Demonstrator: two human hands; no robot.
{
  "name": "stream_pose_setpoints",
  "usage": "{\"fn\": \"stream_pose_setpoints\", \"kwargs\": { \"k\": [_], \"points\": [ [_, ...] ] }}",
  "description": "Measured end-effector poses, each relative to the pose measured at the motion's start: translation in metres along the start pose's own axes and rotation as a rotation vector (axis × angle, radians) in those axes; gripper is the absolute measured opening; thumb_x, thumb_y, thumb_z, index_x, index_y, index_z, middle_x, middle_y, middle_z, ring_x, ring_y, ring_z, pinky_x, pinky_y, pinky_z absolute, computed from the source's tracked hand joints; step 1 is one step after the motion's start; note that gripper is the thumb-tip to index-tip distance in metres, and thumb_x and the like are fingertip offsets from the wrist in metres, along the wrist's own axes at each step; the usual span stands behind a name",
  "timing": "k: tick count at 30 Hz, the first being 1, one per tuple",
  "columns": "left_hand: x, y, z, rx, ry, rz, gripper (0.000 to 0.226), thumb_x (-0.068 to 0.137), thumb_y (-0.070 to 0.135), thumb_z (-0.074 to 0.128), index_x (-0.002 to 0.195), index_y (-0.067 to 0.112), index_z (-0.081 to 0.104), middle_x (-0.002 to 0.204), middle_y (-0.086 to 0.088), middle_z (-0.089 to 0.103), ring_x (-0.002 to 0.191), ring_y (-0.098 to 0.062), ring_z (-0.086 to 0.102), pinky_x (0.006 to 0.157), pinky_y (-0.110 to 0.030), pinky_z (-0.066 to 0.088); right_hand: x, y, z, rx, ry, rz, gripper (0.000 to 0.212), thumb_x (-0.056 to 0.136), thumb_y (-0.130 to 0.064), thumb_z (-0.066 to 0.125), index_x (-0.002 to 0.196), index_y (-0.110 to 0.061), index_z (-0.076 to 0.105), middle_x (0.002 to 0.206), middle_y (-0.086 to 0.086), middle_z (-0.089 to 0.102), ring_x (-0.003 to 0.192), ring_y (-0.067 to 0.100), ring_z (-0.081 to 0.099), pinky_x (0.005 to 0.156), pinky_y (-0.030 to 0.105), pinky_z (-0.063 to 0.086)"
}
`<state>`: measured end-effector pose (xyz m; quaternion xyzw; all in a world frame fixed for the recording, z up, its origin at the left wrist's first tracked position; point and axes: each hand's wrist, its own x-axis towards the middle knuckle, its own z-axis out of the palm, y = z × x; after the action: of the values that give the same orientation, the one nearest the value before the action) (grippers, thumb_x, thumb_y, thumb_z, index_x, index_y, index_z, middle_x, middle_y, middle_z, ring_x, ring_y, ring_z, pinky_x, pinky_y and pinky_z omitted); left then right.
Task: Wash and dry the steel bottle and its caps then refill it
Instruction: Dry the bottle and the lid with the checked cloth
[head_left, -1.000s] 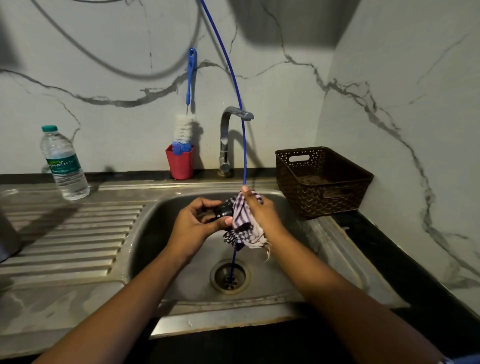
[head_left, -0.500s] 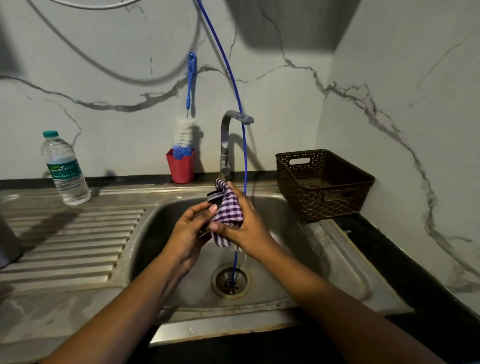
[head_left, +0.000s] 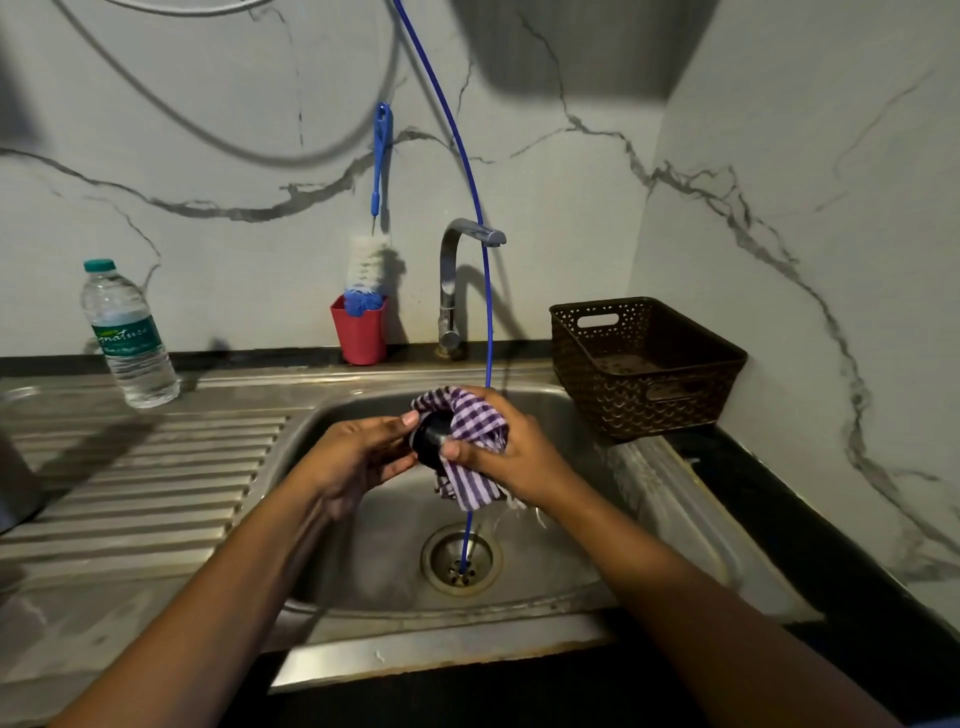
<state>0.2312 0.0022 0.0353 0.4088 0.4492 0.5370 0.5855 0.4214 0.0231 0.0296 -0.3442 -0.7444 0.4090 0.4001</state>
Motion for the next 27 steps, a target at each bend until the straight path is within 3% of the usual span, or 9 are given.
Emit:
{"fn": "stream_pose_setpoints", "kwargs": {
  "k": [2,5,10,15,18,23,27],
  "points": [
    [-0.001,-0.001,0.001,-0.079,0.015,-0.005,0.019,0.086,0.009,0.059,0.076,0.011,0.075,0.072,0.000,0.073,0.065,-0.006,0.069,0.057,-0.016,0.054,0.004,0.005,0.008,0.186,0.111,0.076,0.048,0.077,-0.034,0.074,0.119,-0.026,0.053,0.112,0.000,0.066,0.102,0.014,0.064,0.090,0.032,0.053],
    [-0.003,-0.004,0.007,-0.074,0.019,0.024,0.012,0.085,0.007,0.059,0.085,0.010,0.071,0.075,-0.002,0.074,0.068,-0.008,0.071,0.058,-0.016,0.054,0.007,0.009,0.007,0.245,0.185,0.113,0.067,0.070,-0.044,0.072,0.129,-0.020,0.050,0.118,0.005,0.064,0.106,0.019,0.064,0.095,0.045,0.050],
    [-0.004,0.000,0.008,-0.163,0.047,0.024,0.010,0.089,0.012,0.058,0.089,0.007,0.067,0.073,-0.003,0.073,0.064,-0.010,0.070,0.060,-0.018,0.056,0.002,0.006,0.006,-0.217,0.119,-0.250,0.066,0.079,-0.033,0.071,0.137,-0.018,0.043,0.127,0.004,0.051,0.115,0.009,0.052,0.097,0.018,0.043],
    [-0.005,0.000,0.009,-0.179,0.067,0.050,0.011,0.089,0.011,0.058,0.092,0.005,0.066,0.073,-0.006,0.073,0.065,-0.013,0.071,0.064,-0.018,0.057,0.007,0.008,0.006,0.048,0.266,-0.130,0.051,0.070,-0.029,0.078,0.117,-0.023,0.059,0.112,0.007,0.063,0.104,0.015,0.062,0.088,0.030,0.052],
    [-0.004,0.000,0.009,-0.193,0.083,0.052,0.013,0.087,0.013,0.060,0.094,0.005,0.066,0.074,-0.006,0.073,0.066,-0.014,0.071,0.065,-0.019,0.058,0.008,0.008,-0.003,0.186,0.298,-0.066,0.039,0.071,-0.008,0.079,0.105,-0.019,0.064,0.098,0.002,0.070,0.090,0.009,0.067,0.077,0.024,0.054],
    [-0.006,-0.003,0.009,-0.150,0.042,0.039,0.016,0.087,0.017,0.060,0.096,0.007,0.066,0.078,-0.006,0.074,0.069,-0.013,0.071,0.071,-0.020,0.056,0.006,0.004,-0.014,-0.086,0.316,-0.194,0.031,0.074,-0.011,0.077,0.103,-0.012,0.066,0.094,0.009,0.067,0.087,0.018,0.065,0.077,0.028,0.055],
    [-0.008,0.000,0.008,-0.139,0.032,0.008,0.014,0.085,0.018,0.060,0.094,0.009,0.066,0.075,-0.004,0.074,0.066,-0.012,0.071,0.064,-0.017,0.057,0.006,0.002,-0.012,-0.320,0.286,-0.252,0.033,0.079,-0.018,0.074,0.108,-0.009,0.063,0.095,0.002,0.063,0.086,0.015,0.062,0.075,0.024,0.052]
  ]
}}
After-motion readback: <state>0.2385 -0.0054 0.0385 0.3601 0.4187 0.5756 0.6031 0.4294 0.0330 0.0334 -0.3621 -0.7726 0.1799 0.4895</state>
